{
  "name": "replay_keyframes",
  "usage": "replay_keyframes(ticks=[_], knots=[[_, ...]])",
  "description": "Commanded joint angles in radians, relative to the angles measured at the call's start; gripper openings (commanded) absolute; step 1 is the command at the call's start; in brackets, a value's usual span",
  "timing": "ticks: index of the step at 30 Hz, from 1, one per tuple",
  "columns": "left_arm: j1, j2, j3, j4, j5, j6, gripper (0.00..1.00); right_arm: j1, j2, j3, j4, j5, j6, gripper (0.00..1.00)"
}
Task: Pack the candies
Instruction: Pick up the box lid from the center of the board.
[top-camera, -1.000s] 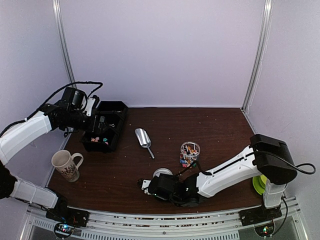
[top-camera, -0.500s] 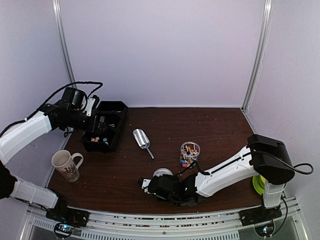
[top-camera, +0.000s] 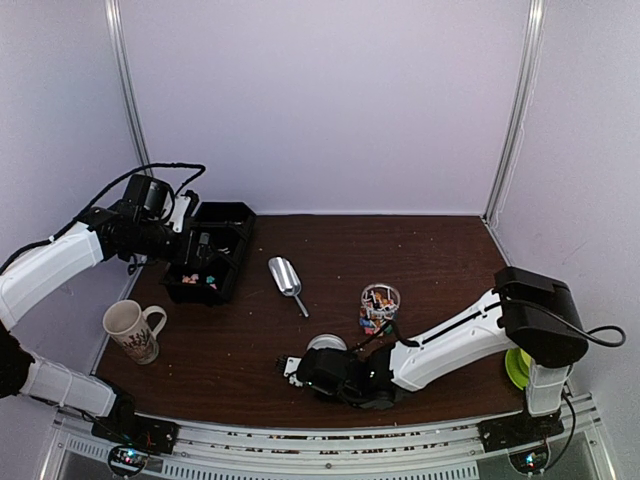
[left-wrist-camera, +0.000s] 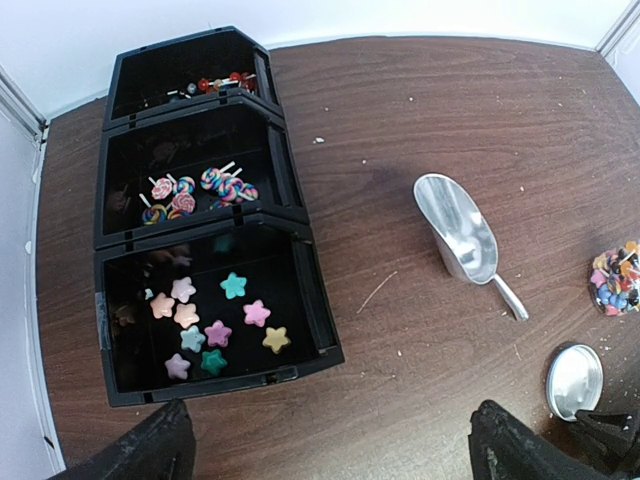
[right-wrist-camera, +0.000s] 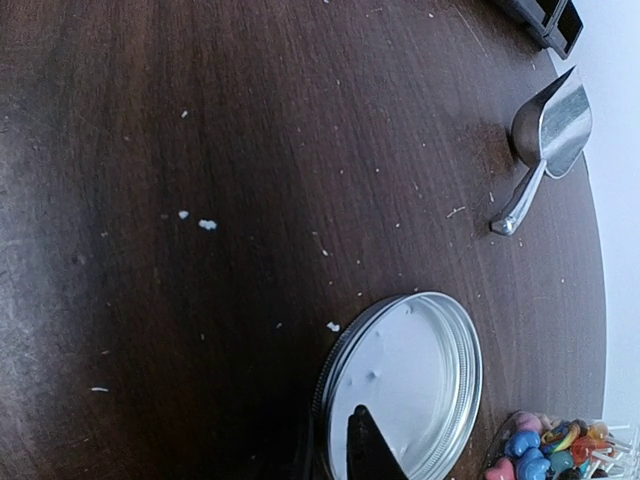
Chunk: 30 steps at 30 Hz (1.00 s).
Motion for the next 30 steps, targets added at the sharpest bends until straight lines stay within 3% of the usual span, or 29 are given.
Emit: replay_keyframes(ticks=[1,11,23,30], knots=[[0.006,0.001,0.006,0.019,-0.006,-0.004,0.98,-0.010,0.025,0.010,-0.044,-0.032,0.015,0.13],[0.006,0.000,0.006,0.019,-0.004,-0.004,0.98,-0.011,0.010,0.013,-0.053,-0.059,0.008,0.01],[0.006,-0.010,0.000,0.025,0.006,0.009,0.98,-0.011,-0.057,0.032,-0.109,-0.110,0.015,0.00],[0.004,-0.059,-0.039,0.101,0.128,0.051,0.98,-0.016,-0.171,0.037,-0.159,-0.220,0.031,0.00]])
